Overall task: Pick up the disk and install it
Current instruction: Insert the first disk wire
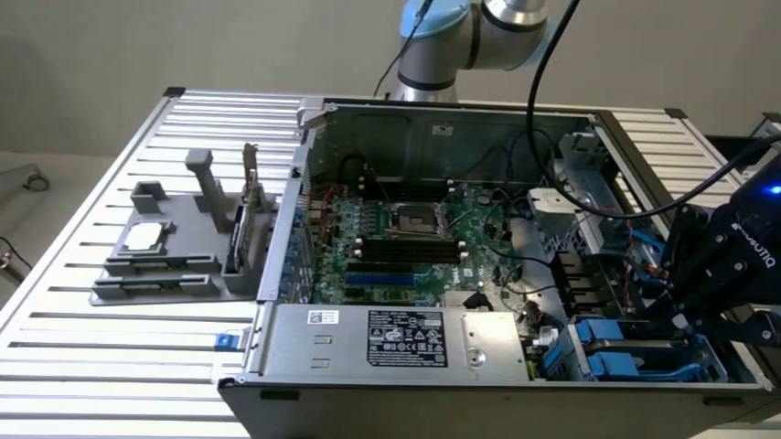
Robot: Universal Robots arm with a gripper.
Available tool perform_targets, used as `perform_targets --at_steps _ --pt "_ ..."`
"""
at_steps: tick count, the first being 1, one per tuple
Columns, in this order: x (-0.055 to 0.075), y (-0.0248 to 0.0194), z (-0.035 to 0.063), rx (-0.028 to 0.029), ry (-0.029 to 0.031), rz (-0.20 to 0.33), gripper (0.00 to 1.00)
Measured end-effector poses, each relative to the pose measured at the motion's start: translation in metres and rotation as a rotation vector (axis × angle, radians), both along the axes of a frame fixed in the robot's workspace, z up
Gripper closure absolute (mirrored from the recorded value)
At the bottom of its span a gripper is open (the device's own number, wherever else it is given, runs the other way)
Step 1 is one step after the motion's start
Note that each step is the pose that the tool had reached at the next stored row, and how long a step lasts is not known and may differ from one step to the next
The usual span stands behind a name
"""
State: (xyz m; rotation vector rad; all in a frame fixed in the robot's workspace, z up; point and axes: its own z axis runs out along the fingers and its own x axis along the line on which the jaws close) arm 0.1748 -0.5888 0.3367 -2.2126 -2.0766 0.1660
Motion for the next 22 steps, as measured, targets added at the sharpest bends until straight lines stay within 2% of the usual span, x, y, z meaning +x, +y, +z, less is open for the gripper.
perform_targets --at_steps 22 --pt "-0.0007 -0.0002 -0.0004 0.0010 -0.0002 -0.001 0.84"
